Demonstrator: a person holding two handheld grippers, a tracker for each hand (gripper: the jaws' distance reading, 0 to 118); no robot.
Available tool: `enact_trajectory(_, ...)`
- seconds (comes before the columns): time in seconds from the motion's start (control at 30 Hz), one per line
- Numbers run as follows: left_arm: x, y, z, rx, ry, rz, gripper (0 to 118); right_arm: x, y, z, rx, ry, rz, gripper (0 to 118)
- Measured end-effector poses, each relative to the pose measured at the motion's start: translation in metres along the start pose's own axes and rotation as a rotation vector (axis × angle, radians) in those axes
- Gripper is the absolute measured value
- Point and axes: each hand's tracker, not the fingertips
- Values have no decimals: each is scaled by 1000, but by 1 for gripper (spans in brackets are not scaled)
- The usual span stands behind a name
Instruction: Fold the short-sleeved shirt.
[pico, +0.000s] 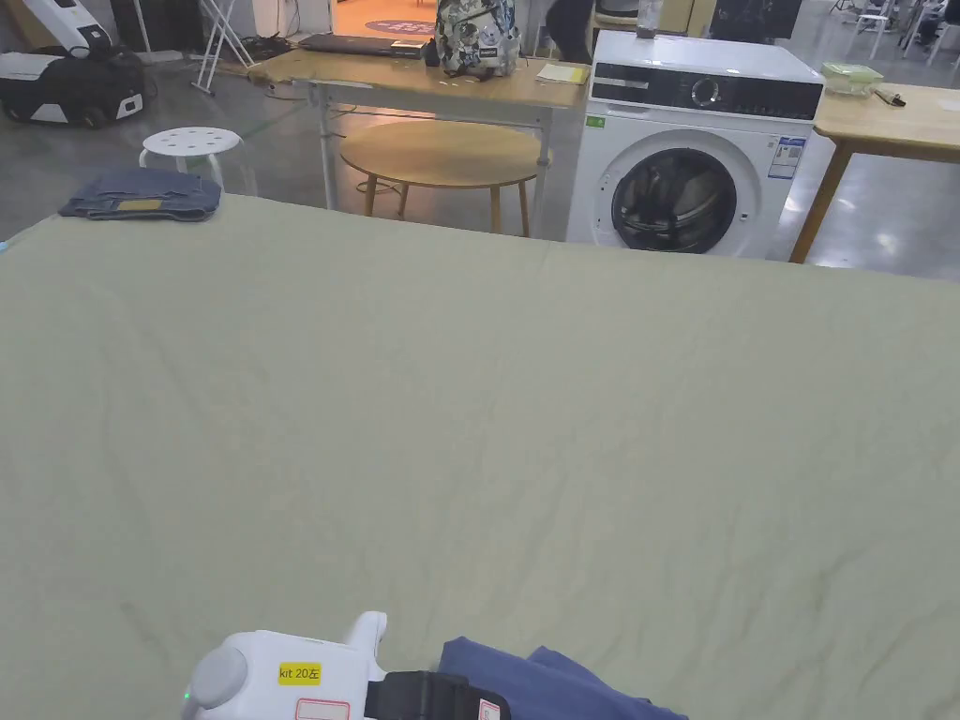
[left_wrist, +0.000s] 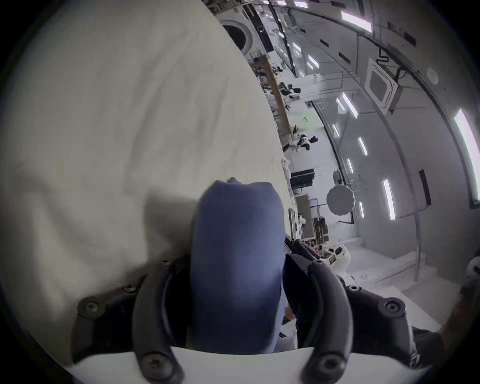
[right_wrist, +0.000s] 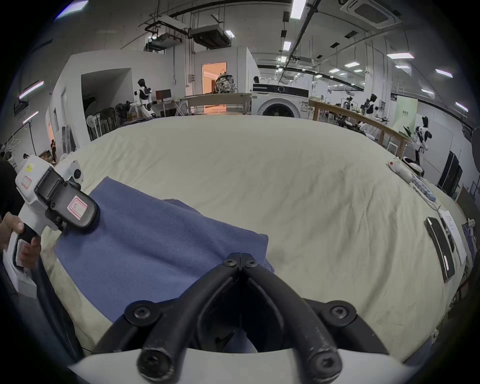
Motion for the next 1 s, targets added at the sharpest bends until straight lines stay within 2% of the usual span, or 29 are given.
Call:
enact_trajectory(0.07, 1, -1, -3, 1, -3, -6, 55, 0, 0, 0, 0, -1, -1, 0)
enact_trajectory(0.1, 1, -2, -5, 7, 8, -8, 46, 0, 0, 0, 0, -2, -2, 0)
enact_trajectory(0.23, -6, -11, -2, 42, -7, 21, 34, -2, 0, 0, -1, -6, -4, 0)
enact_trajectory(0.5, 0, -17, 10, 71, -53, 36, 28, -8, 16, 6, -3, -15, 40, 0)
enact_trajectory(0.63, 14, -16, 30, 81, -66, -3, 27, -11, 32, 9, 24, -22, 60, 0)
enact_trajectory(0.77, 21, -11, 69, 106, -46, -24, 27, -13, 54, 10, 74, -31, 52, 0)
enact_trajectory(1.0, 22, 3, 167, 202, 88, -51, 27, -37, 101, 5, 203, -3, 44, 0)
